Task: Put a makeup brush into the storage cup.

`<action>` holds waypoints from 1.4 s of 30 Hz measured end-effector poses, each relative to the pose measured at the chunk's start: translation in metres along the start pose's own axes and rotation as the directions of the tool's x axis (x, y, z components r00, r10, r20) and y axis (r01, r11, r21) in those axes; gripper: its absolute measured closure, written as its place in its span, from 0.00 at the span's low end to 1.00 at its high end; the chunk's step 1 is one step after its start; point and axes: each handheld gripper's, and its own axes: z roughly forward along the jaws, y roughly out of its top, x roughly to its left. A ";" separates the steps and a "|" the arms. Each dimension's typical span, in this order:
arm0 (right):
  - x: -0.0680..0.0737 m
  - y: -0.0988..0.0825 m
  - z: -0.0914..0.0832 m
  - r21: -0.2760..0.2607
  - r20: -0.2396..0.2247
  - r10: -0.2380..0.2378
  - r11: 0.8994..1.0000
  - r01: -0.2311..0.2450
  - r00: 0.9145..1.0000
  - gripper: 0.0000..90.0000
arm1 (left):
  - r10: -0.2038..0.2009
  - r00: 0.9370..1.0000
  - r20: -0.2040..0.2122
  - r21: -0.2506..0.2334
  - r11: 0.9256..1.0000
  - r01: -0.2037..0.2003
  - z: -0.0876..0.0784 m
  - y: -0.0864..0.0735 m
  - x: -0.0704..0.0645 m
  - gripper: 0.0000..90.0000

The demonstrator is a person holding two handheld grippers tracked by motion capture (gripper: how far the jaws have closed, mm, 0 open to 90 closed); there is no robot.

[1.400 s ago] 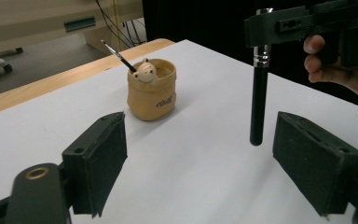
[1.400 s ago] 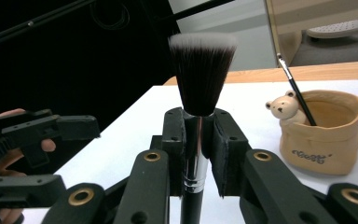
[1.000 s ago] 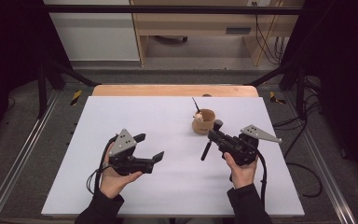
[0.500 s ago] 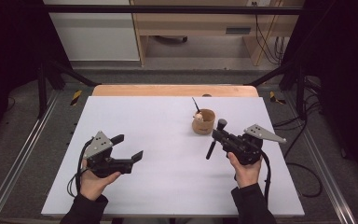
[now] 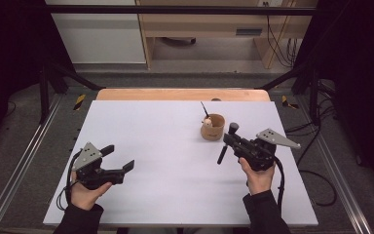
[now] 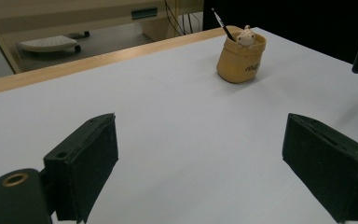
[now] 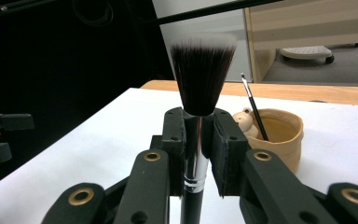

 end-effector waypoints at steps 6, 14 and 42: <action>-0.002 0.004 0.002 -0.009 0.010 -0.013 1.000 0.013 1.000 0.86 | 0.000 1.000 -0.015 -0.001 1.000 0.000 -0.005 -0.003 0.005 0.10; -0.002 0.008 0.004 -0.016 0.016 -0.024 1.000 0.025 1.000 0.86 | -0.010 0.999 -0.033 0.009 1.000 0.011 -0.006 -0.008 0.012 0.10; -0.003 0.037 0.026 -0.034 0.054 -0.102 0.994 0.104 0.993 0.86 | -0.024 0.997 -0.073 0.019 1.000 0.025 -0.011 -0.025 0.032 0.11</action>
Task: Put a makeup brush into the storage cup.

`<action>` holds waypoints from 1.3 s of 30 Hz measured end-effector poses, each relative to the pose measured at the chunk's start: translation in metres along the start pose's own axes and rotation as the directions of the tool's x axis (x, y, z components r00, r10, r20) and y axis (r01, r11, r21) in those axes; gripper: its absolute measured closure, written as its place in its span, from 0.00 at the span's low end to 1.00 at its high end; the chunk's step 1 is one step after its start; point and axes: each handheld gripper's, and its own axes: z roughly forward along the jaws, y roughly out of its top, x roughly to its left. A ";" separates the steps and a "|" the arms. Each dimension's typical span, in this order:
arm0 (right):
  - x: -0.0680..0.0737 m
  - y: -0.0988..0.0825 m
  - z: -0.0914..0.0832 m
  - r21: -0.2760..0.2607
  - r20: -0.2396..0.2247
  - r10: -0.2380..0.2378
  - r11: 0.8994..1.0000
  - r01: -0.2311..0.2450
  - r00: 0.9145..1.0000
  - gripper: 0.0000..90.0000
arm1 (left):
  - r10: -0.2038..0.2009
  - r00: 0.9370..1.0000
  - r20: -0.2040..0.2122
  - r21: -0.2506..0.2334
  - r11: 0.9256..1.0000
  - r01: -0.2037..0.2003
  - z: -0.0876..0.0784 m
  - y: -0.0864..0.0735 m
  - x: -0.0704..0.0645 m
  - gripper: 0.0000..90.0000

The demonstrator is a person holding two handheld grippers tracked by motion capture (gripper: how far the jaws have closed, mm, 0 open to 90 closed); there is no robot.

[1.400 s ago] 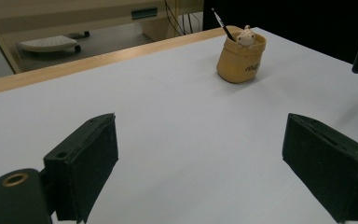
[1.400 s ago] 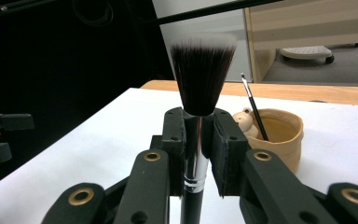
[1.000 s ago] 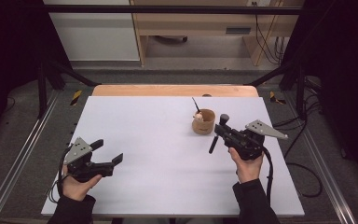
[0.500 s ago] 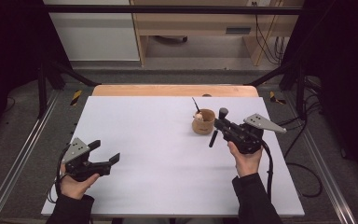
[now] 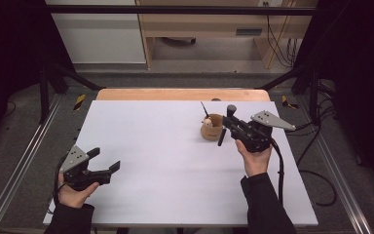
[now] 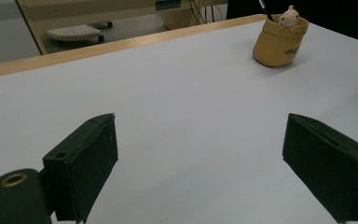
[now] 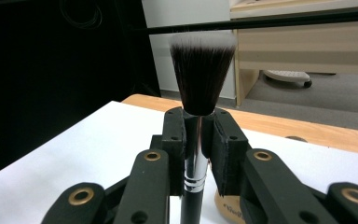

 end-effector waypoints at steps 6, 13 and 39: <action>-0.001 0.006 0.006 -0.006 0.011 -0.008 1.000 0.008 1.000 0.86 | -0.005 1.000 -0.005 0.005 1.000 0.005 -0.001 -0.003 0.003 0.11; -0.003 0.012 0.016 -0.004 0.033 -0.026 1.000 0.026 0.999 0.86 | -0.010 1.000 -0.012 0.001 1.000 0.010 -0.002 -0.004 0.005 0.11; -0.020 0.025 0.058 0.000 0.129 -0.065 0.998 0.066 0.989 0.86 | -0.011 1.000 -0.010 -0.003 1.000 0.011 -0.003 -0.004 0.004 0.11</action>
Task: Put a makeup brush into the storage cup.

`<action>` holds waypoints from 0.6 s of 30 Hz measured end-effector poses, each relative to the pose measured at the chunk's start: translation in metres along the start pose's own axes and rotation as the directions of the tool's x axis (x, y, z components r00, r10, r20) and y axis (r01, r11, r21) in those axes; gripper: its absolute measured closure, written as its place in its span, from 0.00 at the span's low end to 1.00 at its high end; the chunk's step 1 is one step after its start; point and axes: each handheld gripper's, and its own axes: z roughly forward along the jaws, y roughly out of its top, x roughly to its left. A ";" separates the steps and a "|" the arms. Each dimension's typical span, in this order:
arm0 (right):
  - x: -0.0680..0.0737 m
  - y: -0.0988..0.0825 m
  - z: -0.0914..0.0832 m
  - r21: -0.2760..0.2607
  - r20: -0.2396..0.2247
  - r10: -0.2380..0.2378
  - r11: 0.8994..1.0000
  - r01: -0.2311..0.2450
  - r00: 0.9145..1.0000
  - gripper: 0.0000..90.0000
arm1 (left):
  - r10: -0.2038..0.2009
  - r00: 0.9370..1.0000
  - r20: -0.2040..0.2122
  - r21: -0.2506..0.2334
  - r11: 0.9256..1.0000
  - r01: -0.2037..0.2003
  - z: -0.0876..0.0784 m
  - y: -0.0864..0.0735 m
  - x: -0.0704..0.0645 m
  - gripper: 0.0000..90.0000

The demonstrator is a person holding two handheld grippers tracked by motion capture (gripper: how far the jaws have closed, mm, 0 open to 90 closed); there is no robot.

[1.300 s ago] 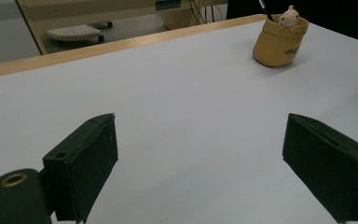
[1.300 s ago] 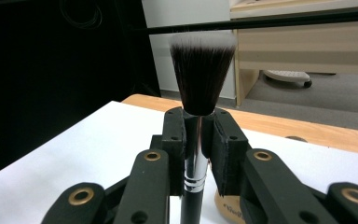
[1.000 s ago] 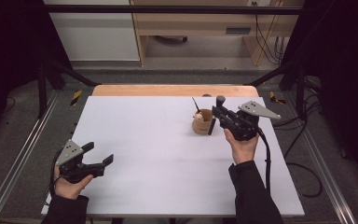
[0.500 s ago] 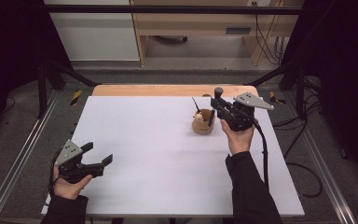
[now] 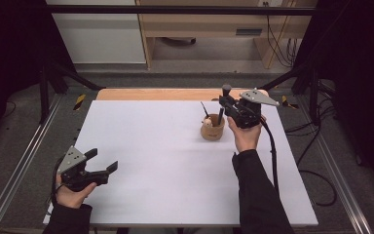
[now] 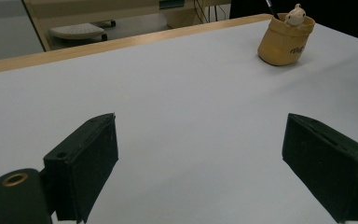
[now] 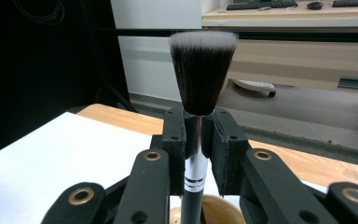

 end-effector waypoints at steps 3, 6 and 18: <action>-0.001 0.000 0.006 -0.002 0.006 -0.005 1.000 0.005 1.000 0.86 | 0.000 1.000 0.000 -0.002 1.000 0.000 0.000 0.000 0.001 0.11; -0.002 0.000 0.012 0.003 0.016 -0.003 1.000 0.003 1.000 0.86 | 0.000 1.000 0.000 -0.003 1.000 0.000 -0.001 0.000 0.001 0.11; -0.009 -0.009 0.033 0.029 0.055 0.003 1.000 -0.004 0.999 0.86 | -0.003 1.000 0.000 -0.001 1.000 0.003 -0.001 0.000 0.002 0.11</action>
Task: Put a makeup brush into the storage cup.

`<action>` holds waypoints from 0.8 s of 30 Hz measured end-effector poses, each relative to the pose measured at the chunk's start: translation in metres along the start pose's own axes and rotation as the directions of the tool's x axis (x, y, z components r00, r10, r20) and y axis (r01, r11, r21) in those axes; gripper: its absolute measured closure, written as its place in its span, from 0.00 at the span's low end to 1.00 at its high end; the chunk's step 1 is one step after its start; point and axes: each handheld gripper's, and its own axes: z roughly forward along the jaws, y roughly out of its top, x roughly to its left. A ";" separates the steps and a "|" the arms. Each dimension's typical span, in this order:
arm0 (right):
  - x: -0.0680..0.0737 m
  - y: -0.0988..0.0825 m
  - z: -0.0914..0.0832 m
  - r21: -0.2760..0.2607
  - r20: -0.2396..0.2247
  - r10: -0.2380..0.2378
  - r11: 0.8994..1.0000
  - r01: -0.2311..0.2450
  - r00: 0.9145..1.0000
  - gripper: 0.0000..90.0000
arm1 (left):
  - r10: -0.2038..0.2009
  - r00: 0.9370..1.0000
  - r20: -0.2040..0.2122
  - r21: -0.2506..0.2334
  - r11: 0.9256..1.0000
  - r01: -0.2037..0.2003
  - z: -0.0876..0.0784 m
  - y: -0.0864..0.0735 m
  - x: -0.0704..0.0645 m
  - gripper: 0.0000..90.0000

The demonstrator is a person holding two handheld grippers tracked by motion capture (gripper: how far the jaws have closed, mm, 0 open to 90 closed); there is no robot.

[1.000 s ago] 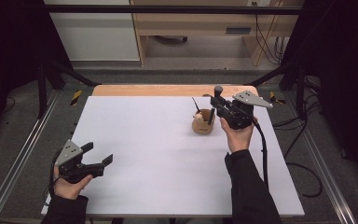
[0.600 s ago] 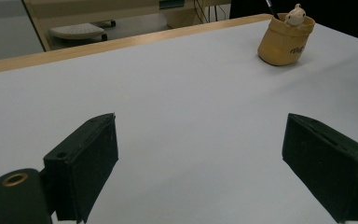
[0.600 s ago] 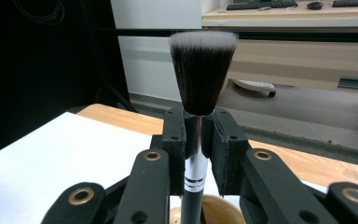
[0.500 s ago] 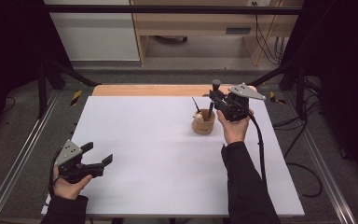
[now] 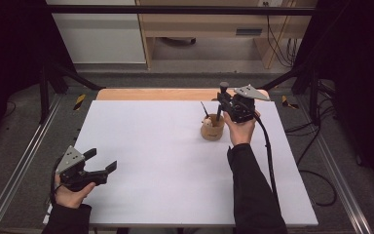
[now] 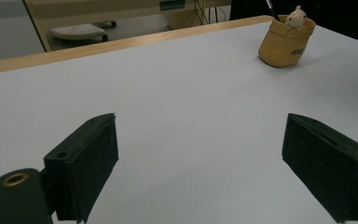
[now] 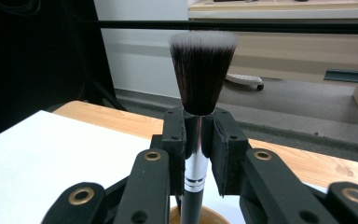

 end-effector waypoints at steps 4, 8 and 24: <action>-0.002 -0.004 0.006 0.015 0.015 0.001 1.000 -0.002 1.000 0.86 | -0.001 1.000 0.001 -0.001 1.000 0.001 0.000 0.000 0.000 0.11; -0.002 -0.007 0.011 0.023 0.023 0.002 1.000 -0.002 1.000 0.86 | 0.000 1.000 0.002 -0.001 1.000 0.000 0.000 0.000 0.000 0.11; -0.003 -0.021 0.027 0.063 0.040 0.004 0.998 -0.007 0.999 0.86 | 0.000 1.000 0.002 -0.008 1.000 0.000 -0.002 0.000 0.000 0.11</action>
